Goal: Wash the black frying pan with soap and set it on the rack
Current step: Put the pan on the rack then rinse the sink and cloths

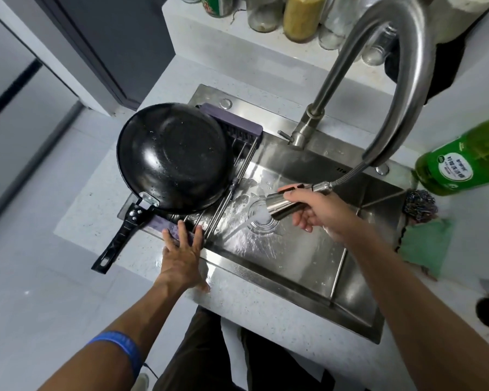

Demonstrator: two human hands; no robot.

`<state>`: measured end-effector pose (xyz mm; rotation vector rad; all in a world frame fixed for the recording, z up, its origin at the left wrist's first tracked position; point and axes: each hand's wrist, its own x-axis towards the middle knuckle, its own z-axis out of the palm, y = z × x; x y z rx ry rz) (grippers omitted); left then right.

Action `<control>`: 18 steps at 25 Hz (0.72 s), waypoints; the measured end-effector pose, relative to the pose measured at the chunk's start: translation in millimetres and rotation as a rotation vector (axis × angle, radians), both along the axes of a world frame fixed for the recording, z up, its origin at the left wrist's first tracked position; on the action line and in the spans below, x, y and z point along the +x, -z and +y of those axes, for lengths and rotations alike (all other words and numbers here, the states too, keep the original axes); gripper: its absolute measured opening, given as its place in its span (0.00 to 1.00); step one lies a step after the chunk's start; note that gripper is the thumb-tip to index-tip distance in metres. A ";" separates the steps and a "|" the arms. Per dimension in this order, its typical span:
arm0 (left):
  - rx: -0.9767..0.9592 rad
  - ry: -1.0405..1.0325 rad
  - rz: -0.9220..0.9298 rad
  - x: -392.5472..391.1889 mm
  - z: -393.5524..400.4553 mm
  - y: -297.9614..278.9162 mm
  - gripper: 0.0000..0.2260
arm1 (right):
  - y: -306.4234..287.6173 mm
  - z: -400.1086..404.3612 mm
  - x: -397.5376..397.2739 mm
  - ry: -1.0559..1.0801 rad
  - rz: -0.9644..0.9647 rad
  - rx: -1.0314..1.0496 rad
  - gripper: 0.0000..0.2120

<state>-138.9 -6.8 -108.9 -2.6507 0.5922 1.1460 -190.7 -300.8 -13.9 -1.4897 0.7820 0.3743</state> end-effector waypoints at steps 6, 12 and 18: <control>0.000 -0.009 0.011 0.6 -0.7 -0.1 0.65 | -4.3 -15.7 5.5 0.162 -0.074 -0.299 0.03; -0.007 -0.005 -0.003 -0.1 1.5 1.5 0.62 | -3.4 -22.3 -1.7 0.086 -0.098 -0.386 0.05; -0.005 -0.012 0.016 1.5 0.0 -0.2 0.65 | -3.4 -18.8 0.0 0.086 -0.100 -0.395 0.04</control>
